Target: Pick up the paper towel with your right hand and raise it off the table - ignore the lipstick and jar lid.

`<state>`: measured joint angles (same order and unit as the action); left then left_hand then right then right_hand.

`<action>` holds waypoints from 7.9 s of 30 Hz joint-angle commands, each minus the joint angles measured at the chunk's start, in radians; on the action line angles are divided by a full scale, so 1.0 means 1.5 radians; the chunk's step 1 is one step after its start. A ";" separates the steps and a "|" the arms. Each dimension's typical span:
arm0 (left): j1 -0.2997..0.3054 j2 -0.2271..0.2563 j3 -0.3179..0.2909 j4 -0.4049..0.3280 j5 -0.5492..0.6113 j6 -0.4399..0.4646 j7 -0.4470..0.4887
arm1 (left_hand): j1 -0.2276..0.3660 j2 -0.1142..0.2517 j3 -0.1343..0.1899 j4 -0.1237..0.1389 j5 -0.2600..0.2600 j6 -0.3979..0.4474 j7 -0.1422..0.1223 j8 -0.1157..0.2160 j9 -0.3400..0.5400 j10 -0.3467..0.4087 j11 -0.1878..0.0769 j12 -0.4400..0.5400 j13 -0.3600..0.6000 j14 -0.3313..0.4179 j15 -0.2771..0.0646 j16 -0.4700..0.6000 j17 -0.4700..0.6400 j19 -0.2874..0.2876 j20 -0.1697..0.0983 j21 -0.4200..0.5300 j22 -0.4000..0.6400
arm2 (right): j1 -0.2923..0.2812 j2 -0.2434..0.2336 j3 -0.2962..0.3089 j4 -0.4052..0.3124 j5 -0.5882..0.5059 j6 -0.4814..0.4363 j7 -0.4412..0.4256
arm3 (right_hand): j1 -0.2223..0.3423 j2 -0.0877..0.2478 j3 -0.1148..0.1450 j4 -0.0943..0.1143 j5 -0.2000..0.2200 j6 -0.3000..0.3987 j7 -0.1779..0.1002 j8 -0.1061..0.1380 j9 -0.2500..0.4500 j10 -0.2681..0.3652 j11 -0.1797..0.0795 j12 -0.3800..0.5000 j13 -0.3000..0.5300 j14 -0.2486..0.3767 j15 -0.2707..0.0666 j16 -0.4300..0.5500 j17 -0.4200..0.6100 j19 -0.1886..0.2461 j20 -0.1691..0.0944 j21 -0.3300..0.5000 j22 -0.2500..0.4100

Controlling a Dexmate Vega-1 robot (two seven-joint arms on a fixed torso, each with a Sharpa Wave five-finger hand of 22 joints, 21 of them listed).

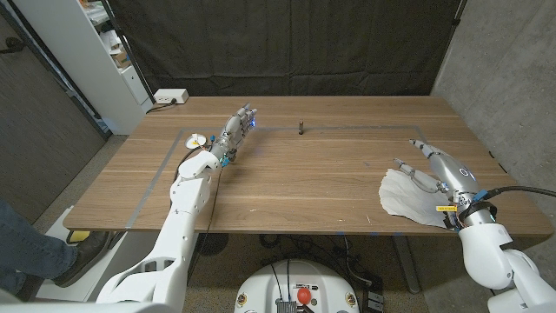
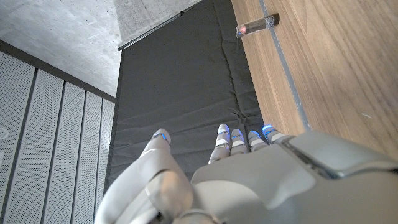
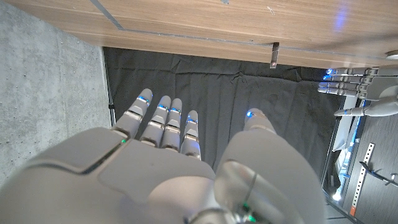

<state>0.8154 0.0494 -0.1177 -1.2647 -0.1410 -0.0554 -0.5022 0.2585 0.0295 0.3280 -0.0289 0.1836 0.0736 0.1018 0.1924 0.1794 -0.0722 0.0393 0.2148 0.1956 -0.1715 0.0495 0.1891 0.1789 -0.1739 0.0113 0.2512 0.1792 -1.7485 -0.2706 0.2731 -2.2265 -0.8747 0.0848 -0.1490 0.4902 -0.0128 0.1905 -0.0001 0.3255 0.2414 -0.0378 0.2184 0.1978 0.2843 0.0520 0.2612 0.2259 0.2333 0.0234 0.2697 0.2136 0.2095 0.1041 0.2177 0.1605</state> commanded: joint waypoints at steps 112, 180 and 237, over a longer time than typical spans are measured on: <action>-0.021 -0.006 0.021 0.015 0.026 0.017 0.011 | -0.006 0.011 -0.001 -0.011 0.000 0.005 -0.002 -0.001 0.001 -0.006 -0.004 -0.003 0.000 -0.006 0.000 0.000 0.002 -0.084 0.029 -0.018 0.003 | -0.006 -0.081 -0.092 -0.034 -0.149 -0.302 0.261 | 0.069 -0.070 -0.031 -0.061 0.064 -0.131 -0.018 -0.024 0.001 -0.150 0.039 -0.055 -0.016 -0.086 0.100 -0.048 -0.006 -0.009 0.074 -0.025 0.007; -0.028 -0.010 0.022 0.035 0.035 0.023 0.011 | -0.010 0.013 -0.004 -0.015 0.000 0.009 -0.003 -0.001 0.001 -0.006 -0.006 -0.003 0.000 -0.007 0.002 0.000 0.003 -0.085 0.032 -0.024 0.004 | 0.035 -0.163 -0.163 0.033 -0.147 -0.425 0.292 | 0.123 -0.030 -0.045 -0.067 0.115 0.055 -0.055 0.027 0.001 0.016 -0.011 -0.010 -0.018 0.080 -0.033 0.021 0.005 0.062 0.073 -0.005 0.011; -0.021 -0.011 0.018 0.030 0.033 0.025 0.014 | -0.013 0.016 -0.005 -0.018 0.000 0.010 -0.003 -0.001 0.001 -0.006 -0.008 -0.002 0.000 -0.006 0.003 0.000 0.003 -0.087 0.038 -0.028 0.004 | 0.042 -0.164 -0.187 0.070 -0.130 -0.402 0.124 | 0.270 0.061 0.000 -0.099 0.081 0.347 -0.108 0.071 0.001 0.306 -0.113 0.036 -0.007 0.433 -0.130 0.138 0.038 0.270 0.019 0.010 0.009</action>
<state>0.7768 0.0339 -0.0926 -1.2058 -0.0929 -0.0255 -0.4831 0.2415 0.0464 0.3166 -0.0515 0.1836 0.0805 0.0946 0.1924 0.1788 -0.0795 0.0319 0.2110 0.1956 -0.1715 0.0495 0.1891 0.1789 -0.1685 0.0626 0.2107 0.1841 -1.6765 -0.5258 -0.0106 -2.1269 -1.0717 -0.5311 0.1144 0.8788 0.0802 0.1827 -0.1461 0.4510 0.7473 -0.1999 0.3184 0.1983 0.7227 -0.1142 0.3097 0.2120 0.8620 -0.1004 0.4685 0.2632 0.5998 0.1358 0.2225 0.1722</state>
